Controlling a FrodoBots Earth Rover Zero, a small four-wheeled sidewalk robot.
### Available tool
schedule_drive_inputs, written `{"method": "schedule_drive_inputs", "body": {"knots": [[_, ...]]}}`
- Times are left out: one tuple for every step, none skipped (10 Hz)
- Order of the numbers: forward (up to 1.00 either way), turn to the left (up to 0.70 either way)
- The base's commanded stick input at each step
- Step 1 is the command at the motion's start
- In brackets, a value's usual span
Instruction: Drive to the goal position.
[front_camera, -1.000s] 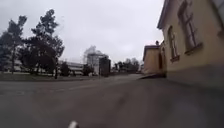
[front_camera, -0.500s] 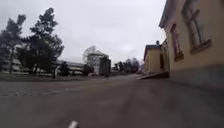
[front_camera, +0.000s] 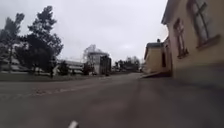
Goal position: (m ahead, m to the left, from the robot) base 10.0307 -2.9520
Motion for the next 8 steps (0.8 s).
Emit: {"method": "schedule_drive_inputs", "body": {"knots": [[0.85,0.01],[0.85,0.01],[0.85,0.01],[0.85,0.01],[0.85,0.01],[0.85,0.01],[0.85,0.01],[0.85,0.01]]}}
